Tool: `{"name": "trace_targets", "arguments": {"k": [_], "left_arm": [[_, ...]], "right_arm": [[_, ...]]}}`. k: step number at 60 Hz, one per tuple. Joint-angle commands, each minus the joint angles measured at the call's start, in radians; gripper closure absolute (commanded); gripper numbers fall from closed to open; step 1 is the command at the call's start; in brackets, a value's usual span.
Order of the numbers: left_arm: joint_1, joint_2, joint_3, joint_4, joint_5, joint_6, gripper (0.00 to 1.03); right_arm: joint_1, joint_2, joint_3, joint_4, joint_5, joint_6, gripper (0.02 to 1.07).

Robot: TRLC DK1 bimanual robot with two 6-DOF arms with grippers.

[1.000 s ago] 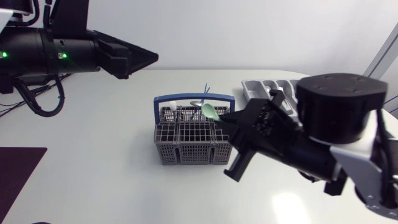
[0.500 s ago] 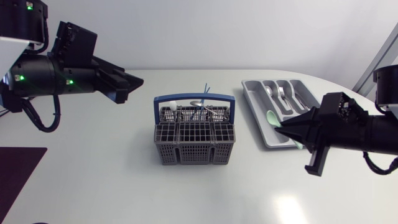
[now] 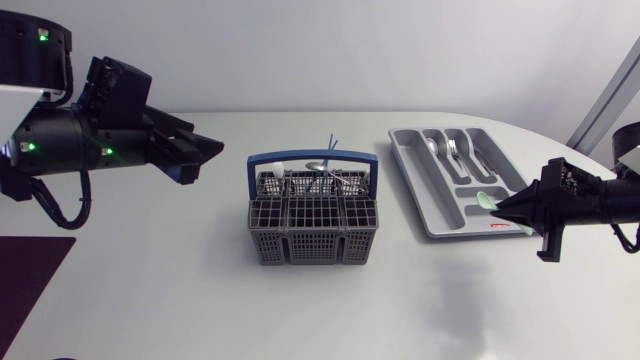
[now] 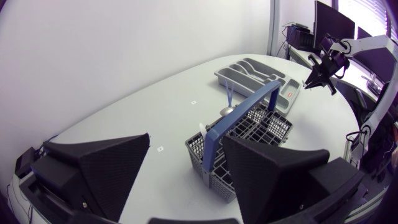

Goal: Unload the cutlery basket into the drawer organizer.

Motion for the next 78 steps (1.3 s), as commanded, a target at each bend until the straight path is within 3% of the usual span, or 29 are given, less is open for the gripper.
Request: {"name": "trace_targets", "arguments": {"k": [1, 31, 63, 73, 78], "left_arm": [[0.002, -0.012, -0.024, 0.015, 0.001, 0.015, 0.05], [-0.014, 0.049, -0.024, 0.047, 0.001, 0.015, 0.05], [-0.026, 0.075, -0.023, 0.050, -0.009, 0.019, 0.05], [-0.021, 0.065, -0.029, 0.052, -0.009, 0.019, 0.05], [-0.020, 0.060, -0.031, 0.050, -0.009, 0.021, 0.05]], "right_arm": [[-0.016, 0.071, 0.057, -0.021, 0.011, -0.106, 1.01], [-0.007, 0.397, 0.324, -0.023, 0.243, -0.290, 1.01], [0.122, 0.473, 0.309, -0.010, 0.524, -0.373, 1.00], [0.122, 0.493, 0.315, 0.005, 0.535, -0.367, 0.66], [0.113, 0.474, 0.328, 0.013, 0.513, -0.342, 0.56]]}}
